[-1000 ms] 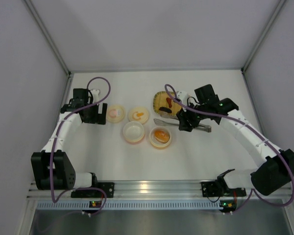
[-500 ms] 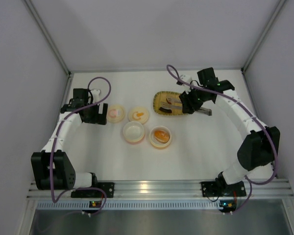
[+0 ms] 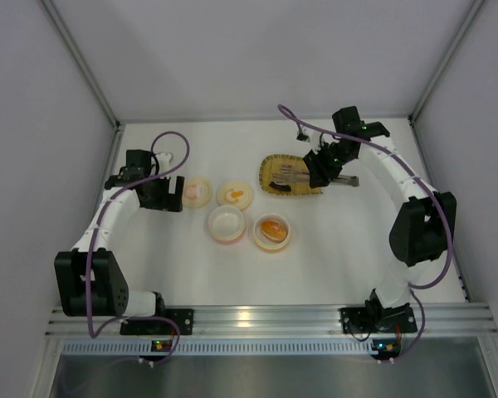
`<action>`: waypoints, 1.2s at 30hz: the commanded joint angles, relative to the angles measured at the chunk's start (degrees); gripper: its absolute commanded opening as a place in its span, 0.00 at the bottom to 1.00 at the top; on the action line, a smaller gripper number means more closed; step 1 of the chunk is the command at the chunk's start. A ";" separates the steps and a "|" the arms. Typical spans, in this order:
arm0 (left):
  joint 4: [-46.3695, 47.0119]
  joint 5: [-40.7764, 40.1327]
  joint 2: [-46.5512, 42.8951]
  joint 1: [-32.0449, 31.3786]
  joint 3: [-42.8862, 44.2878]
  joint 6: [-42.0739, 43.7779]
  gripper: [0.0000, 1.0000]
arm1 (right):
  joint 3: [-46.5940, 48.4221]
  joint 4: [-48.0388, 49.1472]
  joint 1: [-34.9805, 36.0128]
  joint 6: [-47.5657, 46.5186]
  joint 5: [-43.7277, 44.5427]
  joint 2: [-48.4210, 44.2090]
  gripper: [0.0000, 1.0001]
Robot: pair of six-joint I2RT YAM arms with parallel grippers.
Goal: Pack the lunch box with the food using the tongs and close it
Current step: Pick up the fake food from the plate.
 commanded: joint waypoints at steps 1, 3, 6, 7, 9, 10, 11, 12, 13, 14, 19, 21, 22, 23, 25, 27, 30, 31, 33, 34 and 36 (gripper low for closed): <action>0.67 0.67 -0.43 -0.03 1.59 0.18 0.98 | 3.95 -3.13 -0.61 -2.68 -3.43 2.54 0.45; 0.67 0.49 -0.52 -0.03 1.50 0.27 0.98 | 5.18 -3.39 -0.79 -2.76 -3.34 3.50 0.44; 0.67 0.49 -0.60 -0.03 1.15 0.27 0.98 | 6.76 -4.09 -1.14 -2.94 -3.43 5.70 0.43; 0.67 0.49 -0.60 -0.03 1.06 0.36 0.98 | 7.02 -4.18 -1.23 -3.03 -3.43 6.14 0.43; 0.76 0.23 -0.51 -0.03 0.80 0.36 0.98 | 7.55 -4.45 -1.32 -3.29 -3.43 6.58 0.43; 0.76 0.14 -0.43 -0.03 0.62 0.53 0.98 | 7.64 -4.45 -1.32 -3.29 -3.35 7.11 0.43; 0.85 0.14 -0.43 -0.03 0.53 0.62 0.98 | 7.81 -4.53 -1.40 -3.47 -3.26 7.29 0.43; 0.85 0.14 -0.43 -0.03 0.45 0.53 0.98 | 7.90 -4.53 -1.49 -3.55 -3.17 7.46 0.43; 0.85 0.14 -0.43 -0.03 0.36 0.53 0.98 | 7.99 -4.53 -1.40 -3.73 -3.08 7.98 0.43; 0.85 0.23 -0.34 0.06 0.36 0.62 0.98 | 8.25 -4.62 -1.49 -3.82 -3.08 8.16 0.43; 1.03 0.23 -0.16 -0.03 0.27 0.44 0.98 | 9.57 -5.50 -1.49 -3.82 -3.17 10.01 0.43; 1.11 0.23 -0.16 -0.03 0.09 0.53 0.98 | 9.93 -5.59 -1.49 -3.99 -3.26 10.63 0.43; 1.11 0.23 -0.25 0.06 0.09 0.62 0.98 | 10.01 -5.68 -1.49 -4.17 -3.34 10.80 0.43; 1.03 0.05 -0.16 -0.03 0.09 0.62 0.98 | 10.10 -5.68 -1.49 -4.17 -3.34 11.06 0.43; 1.11 -0.04 -0.08 -0.03 0.09 0.62 0.98 | 10.28 -6.03 -1.67 -4.35 -3.34 11.59 0.43; 1.20 -0.04 -0.07 -0.03 0.09 0.62 0.98 | 10.28 -6.03 -1.67 -4.43 -3.34 12.20 0.43; 1.38 -0.04 -0.07 0.06 -0.26 0.53 0.98 | 10.54 -6.12 -1.84 -4.43 -3.43 12.82 0.44; 1.46 -0.12 -0.07 -0.03 -0.26 0.62 0.98 | 10.63 -6.12 -1.84 -4.35 -3.35 13.00 0.44; 1.46 0.05 -0.07 -0.03 -0.70 0.53 0.98 | 10.63 -6.12 -1.93 -4.43 -3.26 13.35 0.44; 1.47 0.14 -0.16 -0.03 -0.87 0.62 0.98 | 10.63 -6.12 -2.02 -4.43 -3.17 13.44 0.44; 1.47 0.05 -0.16 0.06 -1.14 0.71 0.98 | 10.63 -5.77 -2.19 -4.43 -3.08 13.61 0.44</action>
